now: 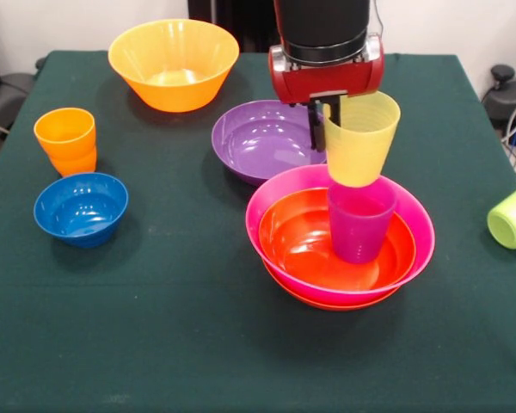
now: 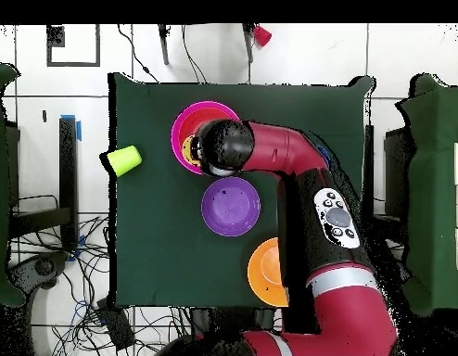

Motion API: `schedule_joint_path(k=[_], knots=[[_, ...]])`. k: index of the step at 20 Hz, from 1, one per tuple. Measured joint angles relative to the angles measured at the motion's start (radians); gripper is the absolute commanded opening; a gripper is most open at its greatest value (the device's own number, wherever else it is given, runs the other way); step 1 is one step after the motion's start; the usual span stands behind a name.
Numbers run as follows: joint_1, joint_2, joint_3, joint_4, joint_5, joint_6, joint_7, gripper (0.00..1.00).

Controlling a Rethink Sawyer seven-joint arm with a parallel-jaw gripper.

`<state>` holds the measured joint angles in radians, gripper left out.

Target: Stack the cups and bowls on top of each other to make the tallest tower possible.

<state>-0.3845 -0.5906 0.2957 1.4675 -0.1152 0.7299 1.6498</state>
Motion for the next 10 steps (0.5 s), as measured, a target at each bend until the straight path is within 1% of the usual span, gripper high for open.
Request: schedule_joint_path(k=[10], knots=[[-0.014,0.002,0.05,0.015,-0.001,-0.034,0.0,0.0]])
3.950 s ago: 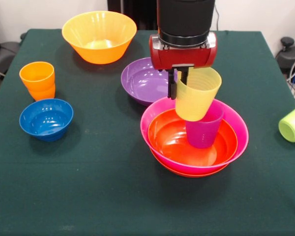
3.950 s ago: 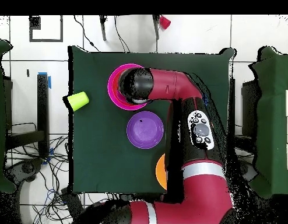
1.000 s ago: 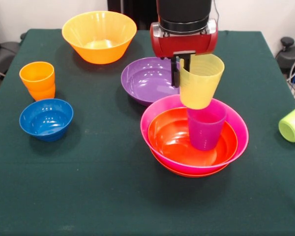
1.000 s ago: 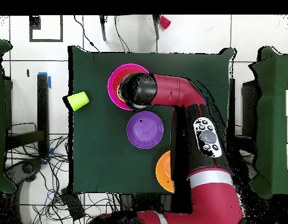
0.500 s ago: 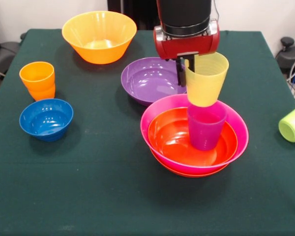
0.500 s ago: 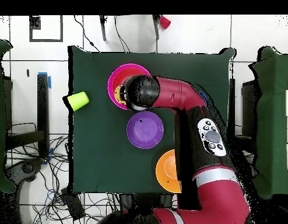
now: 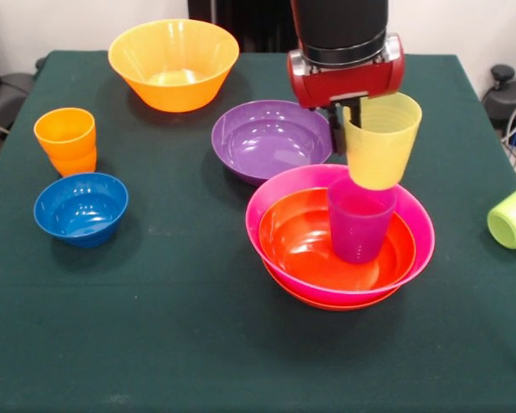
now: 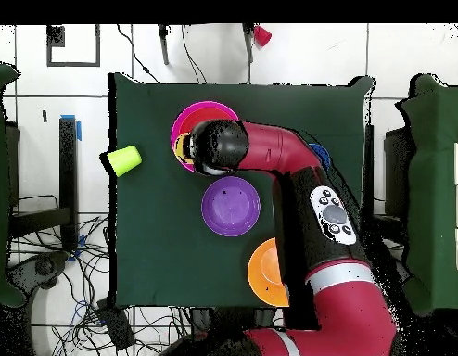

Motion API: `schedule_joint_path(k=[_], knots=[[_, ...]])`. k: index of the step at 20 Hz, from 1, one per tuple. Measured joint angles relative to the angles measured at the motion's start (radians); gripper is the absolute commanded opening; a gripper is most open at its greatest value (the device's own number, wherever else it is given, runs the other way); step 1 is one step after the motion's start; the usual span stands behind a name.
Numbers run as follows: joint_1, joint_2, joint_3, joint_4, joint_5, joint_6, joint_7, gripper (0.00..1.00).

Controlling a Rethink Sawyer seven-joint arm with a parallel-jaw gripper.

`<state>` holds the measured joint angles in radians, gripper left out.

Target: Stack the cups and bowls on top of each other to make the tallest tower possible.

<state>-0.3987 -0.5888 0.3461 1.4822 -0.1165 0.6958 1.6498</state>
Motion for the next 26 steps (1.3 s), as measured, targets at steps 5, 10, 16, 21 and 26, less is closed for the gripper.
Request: schedule_joint_path(k=[5,10,16,21,26], knots=[[-0.001,0.001,0.015,0.0,-0.003,-0.016,0.0,0.0],[0.001,0.002,0.015,0.0,-0.01,-0.016,0.0,0.0],[0.011,0.002,0.011,-0.002,-0.025,-0.016,0.0,0.0],[0.03,0.002,-0.001,-0.007,-0.034,-0.016,0.0,0.0],[0.049,0.002,-0.021,-0.009,-0.045,-0.016,0.0,0.0]])
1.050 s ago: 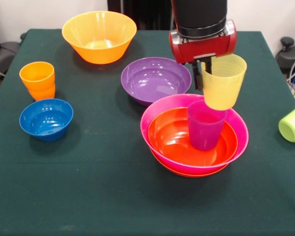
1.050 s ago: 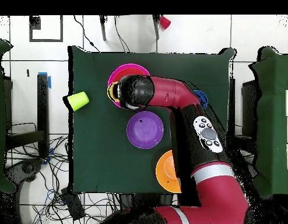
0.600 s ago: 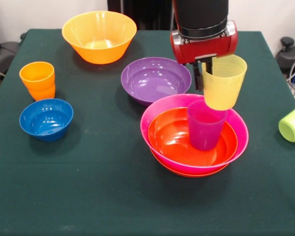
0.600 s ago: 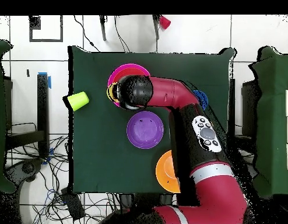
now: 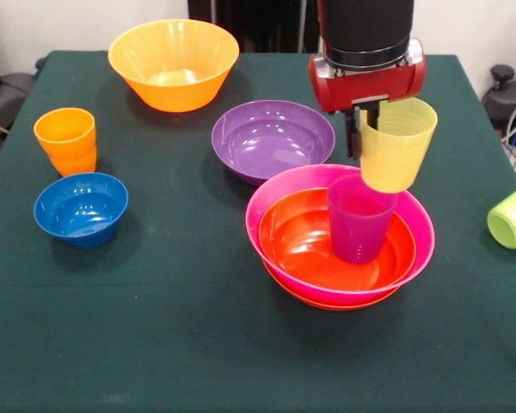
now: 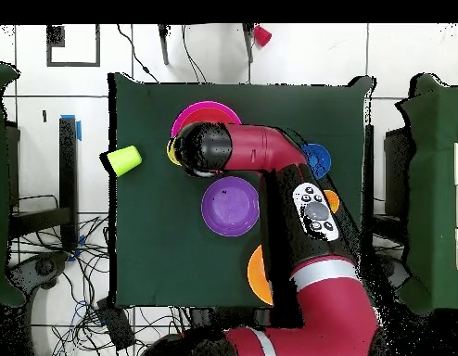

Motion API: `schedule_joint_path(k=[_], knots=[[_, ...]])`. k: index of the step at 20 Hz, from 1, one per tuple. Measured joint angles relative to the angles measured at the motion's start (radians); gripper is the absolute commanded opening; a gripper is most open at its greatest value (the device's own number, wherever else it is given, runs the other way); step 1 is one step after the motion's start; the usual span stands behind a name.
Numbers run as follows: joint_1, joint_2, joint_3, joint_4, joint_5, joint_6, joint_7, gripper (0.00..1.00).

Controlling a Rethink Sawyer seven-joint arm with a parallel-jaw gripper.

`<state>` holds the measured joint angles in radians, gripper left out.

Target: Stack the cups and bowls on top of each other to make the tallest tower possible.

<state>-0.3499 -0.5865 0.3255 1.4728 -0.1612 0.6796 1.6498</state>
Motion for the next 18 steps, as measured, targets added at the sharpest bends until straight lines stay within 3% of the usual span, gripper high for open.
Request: schedule_joint_path(k=[18], knots=[[0.001,0.001,-0.014,-0.04,-0.035,0.048,0.0,0.0]])
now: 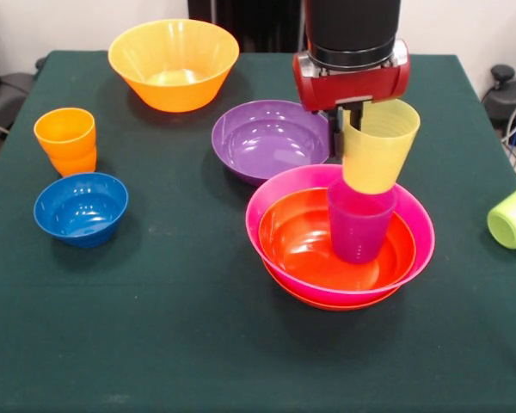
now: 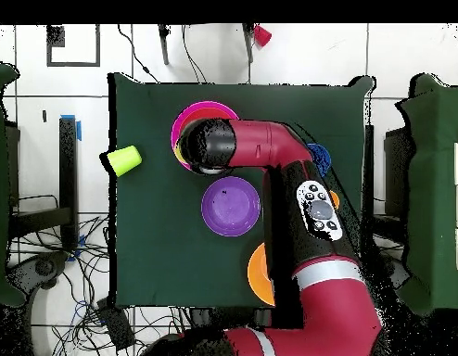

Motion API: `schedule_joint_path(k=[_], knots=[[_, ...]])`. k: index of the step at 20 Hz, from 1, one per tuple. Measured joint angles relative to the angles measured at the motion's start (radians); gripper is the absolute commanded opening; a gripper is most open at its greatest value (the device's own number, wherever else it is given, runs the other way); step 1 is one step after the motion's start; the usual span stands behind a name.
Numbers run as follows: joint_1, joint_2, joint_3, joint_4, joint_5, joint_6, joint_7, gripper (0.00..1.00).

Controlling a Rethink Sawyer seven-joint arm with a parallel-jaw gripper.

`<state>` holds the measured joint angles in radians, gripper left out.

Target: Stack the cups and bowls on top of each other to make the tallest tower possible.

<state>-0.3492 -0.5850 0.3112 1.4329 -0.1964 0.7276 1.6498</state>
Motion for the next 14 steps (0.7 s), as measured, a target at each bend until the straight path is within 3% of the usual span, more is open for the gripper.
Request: schedule_joint_path(k=[14], knots=[[-0.004,0.0,0.0,-0.02,-0.005,0.011,0.0,0.0]])
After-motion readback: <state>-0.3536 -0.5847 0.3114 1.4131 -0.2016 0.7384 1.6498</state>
